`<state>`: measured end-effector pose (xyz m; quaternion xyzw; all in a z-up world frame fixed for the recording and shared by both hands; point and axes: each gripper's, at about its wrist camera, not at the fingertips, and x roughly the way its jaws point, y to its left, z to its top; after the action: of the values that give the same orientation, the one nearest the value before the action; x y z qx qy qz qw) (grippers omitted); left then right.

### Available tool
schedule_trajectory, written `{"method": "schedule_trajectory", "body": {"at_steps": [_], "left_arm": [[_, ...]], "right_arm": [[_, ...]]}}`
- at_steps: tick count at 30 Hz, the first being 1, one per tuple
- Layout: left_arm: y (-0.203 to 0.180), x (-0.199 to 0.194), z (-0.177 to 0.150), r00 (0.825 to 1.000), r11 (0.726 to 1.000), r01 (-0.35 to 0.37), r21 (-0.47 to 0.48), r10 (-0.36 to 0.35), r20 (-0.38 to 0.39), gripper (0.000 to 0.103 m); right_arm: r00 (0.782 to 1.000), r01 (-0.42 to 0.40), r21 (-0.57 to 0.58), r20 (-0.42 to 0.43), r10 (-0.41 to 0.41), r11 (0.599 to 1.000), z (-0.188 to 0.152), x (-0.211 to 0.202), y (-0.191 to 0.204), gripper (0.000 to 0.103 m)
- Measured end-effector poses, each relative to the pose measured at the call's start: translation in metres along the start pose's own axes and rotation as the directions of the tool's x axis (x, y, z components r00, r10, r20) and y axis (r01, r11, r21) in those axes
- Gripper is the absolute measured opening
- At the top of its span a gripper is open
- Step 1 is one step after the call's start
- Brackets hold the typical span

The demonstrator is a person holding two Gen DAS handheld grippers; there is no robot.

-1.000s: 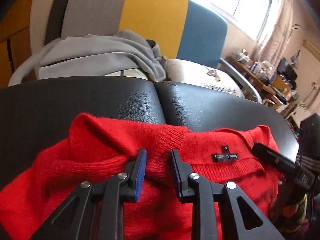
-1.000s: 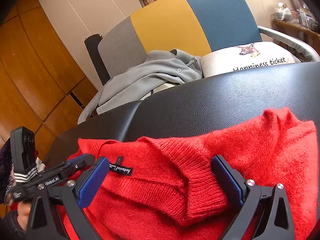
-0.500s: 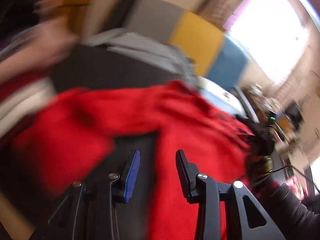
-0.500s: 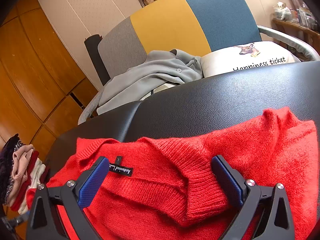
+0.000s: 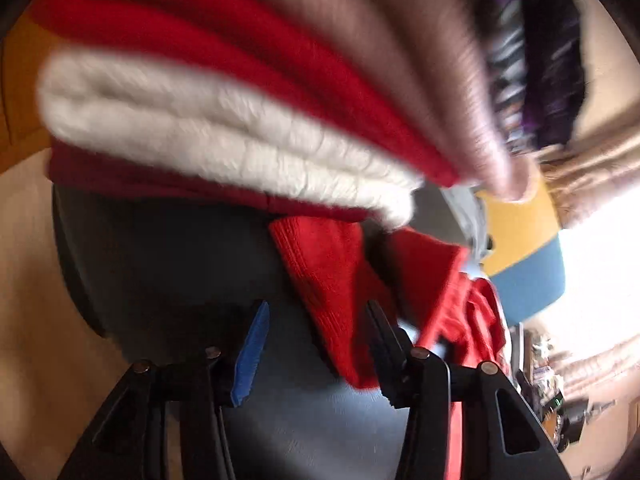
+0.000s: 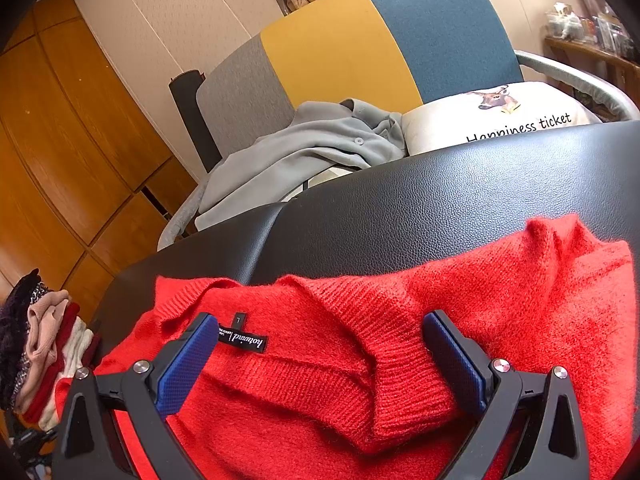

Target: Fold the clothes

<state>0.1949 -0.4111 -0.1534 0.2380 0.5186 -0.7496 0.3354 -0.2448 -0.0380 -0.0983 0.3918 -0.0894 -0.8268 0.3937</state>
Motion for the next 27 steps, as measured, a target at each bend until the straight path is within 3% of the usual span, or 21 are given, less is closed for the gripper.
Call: {"method": "schedule_trajectory", "body": {"at_steps": [3, 7, 8, 9, 10, 15, 19, 21, 27], "left_arm": [[-0.013, 0.011, 0.002, 0.999, 1.000, -0.027, 0.003, 0.027, 0.023, 0.063], [-0.031, 0.018, 0.001, 0.992, 0.993, -0.117, 0.032, 0.116, 0.042, 0.064], [-0.032, 0.018, -0.001, 0.990, 0.990, -0.136, 0.030, 0.134, 0.053, 0.053], [-0.032, 0.022, -0.001, 0.989, 0.989, -0.145, 0.027, 0.144, 0.039, 0.015], [-0.030, 0.025, -0.001, 0.988, 0.988, -0.154, 0.023, 0.153, 0.022, 0.007], [-0.027, 0.015, 0.000, 0.990, 0.991, -0.123, -0.057, 0.127, 0.063, 0.006], [-0.067, -0.018, 0.000, 0.981, 0.995, -0.083, 0.059, 0.071, 0.182, 0.006], [-0.097, -0.037, 0.002, 0.972, 0.992, -0.029, 0.123, -0.001, 0.233, 0.006], [-0.195, -0.067, 0.028, 0.919, 0.954, 0.124, 0.272, -0.215, 0.332, 0.006]], "right_arm": [[1.000, -0.010, 0.007, 0.004, 0.010, 1.000, 0.000, -0.001, -0.001, 0.103], [1.000, -0.019, 0.013, 0.008, 0.019, 1.000, 0.000, -0.001, -0.003, 0.103], [1.000, -0.021, 0.014, 0.008, 0.021, 1.000, 0.000, -0.002, -0.003, 0.103], [1.000, -0.023, 0.016, 0.009, 0.023, 1.000, 0.000, -0.002, -0.003, 0.103], [1.000, -0.025, 0.017, 0.010, 0.025, 1.000, 0.000, -0.002, -0.003, 0.103], [0.999, -0.035, 0.024, 0.014, 0.034, 0.999, 0.000, -0.002, -0.004, 0.103], [0.999, -0.043, 0.028, 0.016, 0.042, 0.999, 0.001, -0.003, -0.005, 0.103], [0.999, -0.047, 0.030, 0.018, 0.046, 0.998, 0.001, -0.003, -0.006, 0.103], [0.998, -0.062, 0.040, 0.023, 0.061, 0.997, 0.002, -0.004, -0.008, 0.103]]}}
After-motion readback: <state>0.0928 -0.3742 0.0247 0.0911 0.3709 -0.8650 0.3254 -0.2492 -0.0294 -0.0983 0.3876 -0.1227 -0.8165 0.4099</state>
